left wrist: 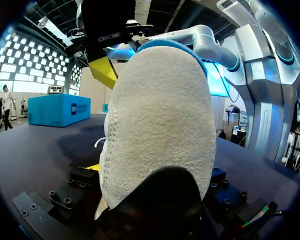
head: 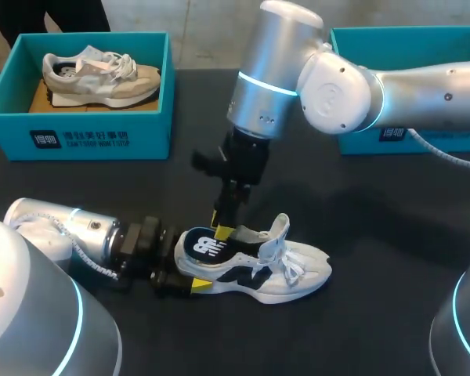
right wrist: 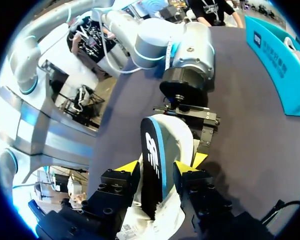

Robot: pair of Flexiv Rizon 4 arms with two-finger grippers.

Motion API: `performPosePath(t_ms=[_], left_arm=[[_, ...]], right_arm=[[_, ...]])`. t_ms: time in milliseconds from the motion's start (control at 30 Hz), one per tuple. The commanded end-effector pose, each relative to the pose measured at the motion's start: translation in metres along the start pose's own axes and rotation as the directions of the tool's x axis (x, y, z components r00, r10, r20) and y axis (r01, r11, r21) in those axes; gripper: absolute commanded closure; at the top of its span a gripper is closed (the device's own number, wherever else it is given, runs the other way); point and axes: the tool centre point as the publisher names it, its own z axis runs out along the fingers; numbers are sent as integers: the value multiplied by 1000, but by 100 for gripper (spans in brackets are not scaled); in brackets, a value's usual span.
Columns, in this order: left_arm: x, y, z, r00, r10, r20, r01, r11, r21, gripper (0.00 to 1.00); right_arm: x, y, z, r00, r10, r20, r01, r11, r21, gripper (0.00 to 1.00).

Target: Take the shoe out of the shoebox, open the shoe tongue, remove and reinsert the insole, then place the shoe into the shoebox

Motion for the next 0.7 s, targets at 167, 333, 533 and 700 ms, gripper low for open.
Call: performPosePath(t_ms=[167,333,533,700], left_arm=[[0,2,1,1000,-1,2,1,1000,-2,100],[0,2,1,1000,-1,2,1,1000,-2,100],[0,2,1,1000,-1,2,1,1000,-2,100],[0,2,1,1000,-1,2,1,1000,-2,100]], right_arm=[[-4,-4,3,998,-16,-60,16,1000,4,56],[-9,-5,7,995,-28,-92,28,1000,-9,56],[-11,-4,7,994,-29,-103,27,999,-17,58],[-10,-4,9,993,-18,-120,16,1000,-15,60]])
